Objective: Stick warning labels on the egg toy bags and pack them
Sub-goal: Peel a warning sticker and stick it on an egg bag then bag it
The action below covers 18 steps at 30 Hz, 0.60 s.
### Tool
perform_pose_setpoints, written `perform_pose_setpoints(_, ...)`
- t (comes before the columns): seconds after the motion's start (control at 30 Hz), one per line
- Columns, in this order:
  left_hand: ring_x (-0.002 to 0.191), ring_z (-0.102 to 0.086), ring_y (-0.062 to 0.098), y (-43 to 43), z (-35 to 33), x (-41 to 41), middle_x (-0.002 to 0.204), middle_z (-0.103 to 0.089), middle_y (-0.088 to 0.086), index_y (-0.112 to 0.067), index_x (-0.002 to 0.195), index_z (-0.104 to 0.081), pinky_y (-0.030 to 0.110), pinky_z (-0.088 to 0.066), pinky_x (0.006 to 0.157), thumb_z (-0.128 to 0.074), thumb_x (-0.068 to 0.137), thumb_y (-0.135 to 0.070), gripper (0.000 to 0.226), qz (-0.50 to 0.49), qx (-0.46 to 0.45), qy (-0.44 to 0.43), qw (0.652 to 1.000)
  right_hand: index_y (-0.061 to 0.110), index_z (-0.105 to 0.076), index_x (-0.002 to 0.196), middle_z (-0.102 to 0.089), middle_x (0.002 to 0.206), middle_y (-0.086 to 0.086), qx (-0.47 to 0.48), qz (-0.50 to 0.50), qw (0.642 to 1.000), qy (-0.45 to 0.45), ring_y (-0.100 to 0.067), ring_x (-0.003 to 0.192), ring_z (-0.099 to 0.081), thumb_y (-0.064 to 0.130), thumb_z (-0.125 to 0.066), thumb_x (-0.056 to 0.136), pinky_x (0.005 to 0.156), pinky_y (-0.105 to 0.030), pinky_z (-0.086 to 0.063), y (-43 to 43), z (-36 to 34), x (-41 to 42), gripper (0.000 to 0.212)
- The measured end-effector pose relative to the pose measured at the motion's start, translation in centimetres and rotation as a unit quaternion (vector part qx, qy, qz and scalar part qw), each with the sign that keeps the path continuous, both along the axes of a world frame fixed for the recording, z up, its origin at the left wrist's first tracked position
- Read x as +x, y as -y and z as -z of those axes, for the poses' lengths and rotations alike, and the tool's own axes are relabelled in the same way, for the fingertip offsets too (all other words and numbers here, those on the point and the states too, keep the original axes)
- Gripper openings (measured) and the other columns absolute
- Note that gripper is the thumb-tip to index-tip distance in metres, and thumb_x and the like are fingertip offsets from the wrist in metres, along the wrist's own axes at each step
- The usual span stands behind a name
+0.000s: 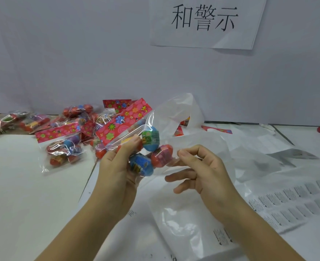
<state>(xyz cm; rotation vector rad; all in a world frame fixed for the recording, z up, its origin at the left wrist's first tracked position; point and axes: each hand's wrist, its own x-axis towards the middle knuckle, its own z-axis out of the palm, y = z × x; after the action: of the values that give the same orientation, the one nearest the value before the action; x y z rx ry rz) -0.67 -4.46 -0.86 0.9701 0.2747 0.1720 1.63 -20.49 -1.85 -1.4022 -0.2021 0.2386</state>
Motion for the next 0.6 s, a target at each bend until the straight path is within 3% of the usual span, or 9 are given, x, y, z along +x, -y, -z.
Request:
perform_pose_setpoints(0.1, 0.083, -0.068, 0.018, -0.3, 0.0, 0.1, 0.081, -0.072, 0.003, -0.021, 0.060, -0.077, 0.031, -0.058, 0.072, -0.066, 0.067, -0.031, 0.016, -0.003, -0.003, -0.002, 1.000, 0.012, -0.060, 0.085, -0.075, 0.087, -0.008, 0.027, -0.003, 1.000, -0.006, -0.028, 0.068, -0.072, 0.031, -0.062, 0.077, 0.043, -0.026, -0.050, 0.2, -0.1, 0.0, 0.021)
perform_pose_setpoints(0.17, 0.094, -0.063, 0.024, -0.3, 0.0, 0.2, 0.091, -0.069, 0.009, -0.018, 0.062, -0.076, 0.034, -0.054, 0.082, -0.066, 0.070, -0.028, 0.016, -0.001, -0.013, 0.000, 1.000, 0.010, -0.059, 0.082, -0.074, 0.085, -0.010, 0.058, -0.004, 0.998, -0.016, -0.027, 0.065, -0.072, 0.031, -0.063, 0.074, 0.042, -0.026, -0.050, 0.1, -0.2, 0.0, 0.023)
perform_pose_setpoints(0.27, 0.090, -0.064, 0.022, -0.4, 0.0, 0.4, 0.093, -0.070, 0.010, -0.016, 0.075, -0.074, 0.031, -0.056, 0.076, -0.067, 0.069, -0.028, 0.015, -0.004, -0.021, -0.006, 1.000, 0.010, -0.059, 0.085, -0.074, 0.085, -0.009, 0.074, 0.001, 0.997, -0.026, -0.027, 0.066, -0.072, 0.030, -0.062, 0.078, 0.044, -0.027, -0.052, -0.2, -0.2, -0.1, 0.021)
perform_pose_setpoints(0.37, 0.076, -0.071, 0.017, -0.3, -0.1, 0.4, 0.086, -0.072, 0.006, -0.014, 0.081, -0.073, 0.027, -0.059, 0.065, -0.065, 0.069, -0.031, 0.022, 0.010, -0.018, -0.011, 1.000, 0.011, -0.059, 0.092, -0.075, 0.089, -0.003, 0.067, 0.025, 0.997, -0.015, -0.027, 0.076, -0.073, 0.029, -0.058, 0.086, 0.048, -0.028, -0.055, -0.3, 0.1, -0.2, 0.018)
perform_pose_setpoints(0.43, 0.086, -0.074, 0.024, 0.1, -0.1, 0.2, 0.097, -0.075, 0.010, -0.014, 0.094, -0.071, 0.035, -0.062, 0.072, -0.067, 0.067, -0.036, 0.035, 0.029, -0.028, -0.018, 0.999, 0.012, -0.058, 0.093, -0.074, 0.092, 0.000, 0.094, 0.074, 0.993, 0.010, -0.025, 0.080, -0.073, 0.030, -0.057, 0.085, 0.050, -0.029, -0.056, -0.4, 0.1, -0.2, 0.020)
perform_pose_setpoints(0.53, 0.097, -0.072, 0.033, 0.6, 0.0, -0.1, 0.109, -0.074, 0.013, -0.017, 0.123, -0.054, 0.044, -0.059, 0.084, -0.072, 0.055, -0.044, 0.075, 0.058, -0.069, -0.038, 0.995, 0.019, -0.057, 0.091, -0.072, 0.100, 0.002, 0.084, 0.180, 0.967, 0.157, -0.019, 0.087, -0.072, 0.030, -0.057, 0.089, 0.058, -0.029, -0.058, -0.4, 0.3, -0.5, 0.011)
perform_pose_setpoints(0.6, 0.098, -0.072, 0.034, 0.7, 0.1, -0.5, 0.109, -0.074, 0.012, -0.014, 0.130, -0.050, 0.045, -0.057, 0.087, -0.078, 0.060, -0.046, 0.082, 0.062, -0.075, -0.040, 0.994, 0.028, -0.056, 0.093, -0.069, 0.112, 0.008, 0.016, 0.211, 0.926, 0.312, -0.012, 0.102, -0.068, 0.024, -0.055, 0.097, 0.072, -0.031, -0.059, -0.4, 0.7, -0.8, 0.006)
